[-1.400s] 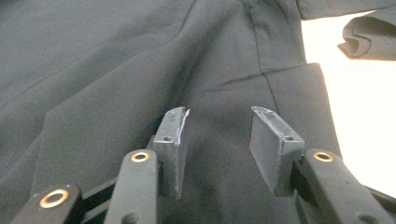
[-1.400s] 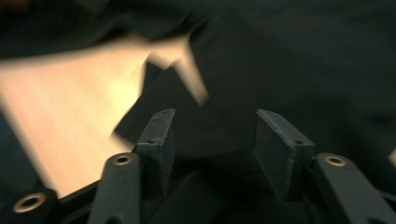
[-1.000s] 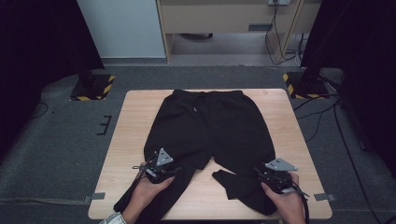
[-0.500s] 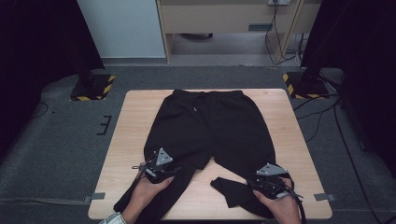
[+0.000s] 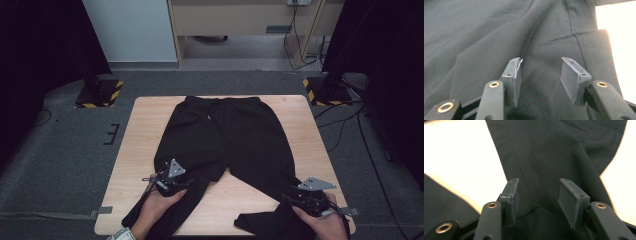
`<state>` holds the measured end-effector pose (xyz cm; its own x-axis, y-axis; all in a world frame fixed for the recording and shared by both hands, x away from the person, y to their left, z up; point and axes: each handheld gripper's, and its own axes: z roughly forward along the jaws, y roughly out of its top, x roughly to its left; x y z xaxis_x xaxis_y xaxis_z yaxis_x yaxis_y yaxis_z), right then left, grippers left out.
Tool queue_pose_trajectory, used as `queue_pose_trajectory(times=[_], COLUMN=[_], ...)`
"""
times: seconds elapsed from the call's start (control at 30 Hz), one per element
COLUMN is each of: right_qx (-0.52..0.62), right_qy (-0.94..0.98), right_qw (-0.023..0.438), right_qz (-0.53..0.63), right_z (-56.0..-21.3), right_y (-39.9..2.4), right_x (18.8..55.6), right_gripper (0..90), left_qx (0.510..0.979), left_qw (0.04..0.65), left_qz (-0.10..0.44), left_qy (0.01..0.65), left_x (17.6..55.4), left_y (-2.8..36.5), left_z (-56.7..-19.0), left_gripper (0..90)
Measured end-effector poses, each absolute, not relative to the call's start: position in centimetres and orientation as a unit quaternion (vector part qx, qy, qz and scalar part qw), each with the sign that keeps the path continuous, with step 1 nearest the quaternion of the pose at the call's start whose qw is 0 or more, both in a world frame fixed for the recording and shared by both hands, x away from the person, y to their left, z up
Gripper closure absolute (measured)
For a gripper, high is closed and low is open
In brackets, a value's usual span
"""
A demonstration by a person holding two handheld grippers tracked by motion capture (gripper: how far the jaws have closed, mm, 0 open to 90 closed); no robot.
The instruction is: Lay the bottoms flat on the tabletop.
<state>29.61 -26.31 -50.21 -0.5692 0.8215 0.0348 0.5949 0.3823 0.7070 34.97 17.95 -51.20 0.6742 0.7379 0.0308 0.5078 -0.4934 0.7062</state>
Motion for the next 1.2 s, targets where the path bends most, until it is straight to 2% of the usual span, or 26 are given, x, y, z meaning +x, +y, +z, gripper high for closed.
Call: queue_pose_trajectory(times=[0.3,0.37,0.5,0.67,0.7,0.8,0.83,0.97,1.13,1.2], right_qx=[0.408,0.394,0.373,0.383,0.397,0.396,0.385,0.373,0.374,0.375], right_qy=[0.845,0.855,0.869,0.858,0.842,0.837,0.839,0.851,0.856,0.856], right_qw=[0.18,0.17,0.16,0.166,0.181,0.181,0.169,0.149,0.14,0.14], right_qz=[0.296,0.292,0.285,0.299,0.318,0.333,0.345,0.337,0.329,0.327], right_z=[-51.9,-51.5,-51.2,-50.4,-50.0,-49.7,-49.8,-51.0,-51.9,-52.2], right_y=[-24.8,-25.8,-27.9,-29.8,-30.0,-29.3,-27.8,-24.9,-23.6,-23.2], right_x=[29.2,27.9,26.3,26.1,26.5,27.1,27.9,29.7,30.6,30.6], right_gripper=[45.6,49.1,50.7,51.8,51.9,53.7,58.0,59.3,58.8,62.2], left_qx=[0.849,0.85,0.85,0.852,0.852,0.853,0.854,0.852,0.852,0.853], left_qw=[0.343,0.34,0.34,0.336,0.336,0.334,0.334,0.337,0.338,0.338], left_qz=[0.169,0.169,0.171,0.171,0.17,0.17,0.17,0.171,0.169,0.17], left_qy=[0.364,0.364,0.365,0.364,0.363,0.362,0.361,0.362,0.361,0.359], left_x=[34.8,34.9,35.0,35.0,35.0,35.0,35.0,34.9,35.0,34.9], left_y=[18.0,17.9,17.8,17.8,17.7,17.6,17.6,17.7,17.7,17.7], left_z=[-51.2,-51.3,-51.2,-51.3,-51.4,-51.4,-51.4,-51.3,-51.3,-51.3], left_gripper=[49.6,49.4,48.9,48.3,48.2,48.1,48.1,48.1,48.1,48.1])
